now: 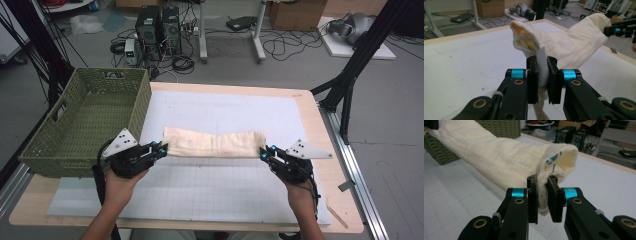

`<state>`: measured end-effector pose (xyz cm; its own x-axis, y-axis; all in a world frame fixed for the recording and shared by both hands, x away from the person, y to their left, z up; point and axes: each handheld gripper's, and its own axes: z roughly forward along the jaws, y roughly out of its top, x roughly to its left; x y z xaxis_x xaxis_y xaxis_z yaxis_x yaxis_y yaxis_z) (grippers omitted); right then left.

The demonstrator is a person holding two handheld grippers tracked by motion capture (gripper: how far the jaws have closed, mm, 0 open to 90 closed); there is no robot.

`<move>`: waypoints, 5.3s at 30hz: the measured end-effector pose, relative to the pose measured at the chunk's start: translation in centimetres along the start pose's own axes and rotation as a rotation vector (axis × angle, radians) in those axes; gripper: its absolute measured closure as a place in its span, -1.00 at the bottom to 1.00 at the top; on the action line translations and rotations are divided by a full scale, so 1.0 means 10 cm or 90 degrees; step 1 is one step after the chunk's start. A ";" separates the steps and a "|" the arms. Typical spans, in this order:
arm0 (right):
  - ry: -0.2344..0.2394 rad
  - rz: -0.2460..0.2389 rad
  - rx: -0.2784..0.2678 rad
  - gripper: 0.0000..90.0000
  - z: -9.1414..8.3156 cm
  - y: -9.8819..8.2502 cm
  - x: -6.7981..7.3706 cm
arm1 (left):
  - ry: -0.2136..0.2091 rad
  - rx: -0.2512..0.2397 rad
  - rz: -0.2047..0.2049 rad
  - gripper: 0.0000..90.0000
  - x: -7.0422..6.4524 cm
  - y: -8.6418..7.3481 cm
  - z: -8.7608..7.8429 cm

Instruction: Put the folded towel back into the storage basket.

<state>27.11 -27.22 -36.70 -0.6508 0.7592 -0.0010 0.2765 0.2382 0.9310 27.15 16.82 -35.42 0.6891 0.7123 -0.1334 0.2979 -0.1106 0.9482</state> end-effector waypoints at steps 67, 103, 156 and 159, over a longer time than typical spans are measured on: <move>0.102 -0.115 -0.028 0.81 2.20 1.79 0.78 | 0.196 -0.076 -0.010 0.80 0.80 0.06 -1.46; 0.140 -0.137 -0.006 0.81 3.32 2.28 1.45 | 0.330 -0.084 -0.014 0.80 1.21 -0.03 -1.92; 0.133 -0.138 0.041 -0.08 3.52 2.22 1.34 | 0.347 -0.094 -0.034 -0.40 1.35 -0.08 -1.88; 0.143 -0.132 0.038 -0.16 3.36 2.24 1.20 | 0.326 -0.110 -0.052 -0.52 1.33 -0.05 -1.84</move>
<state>49.23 7.56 -28.08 -0.8361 0.5391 -0.1013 0.1582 0.4139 0.8965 24.01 39.07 -32.34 0.2460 0.9648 -0.0926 0.1952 0.0442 0.9798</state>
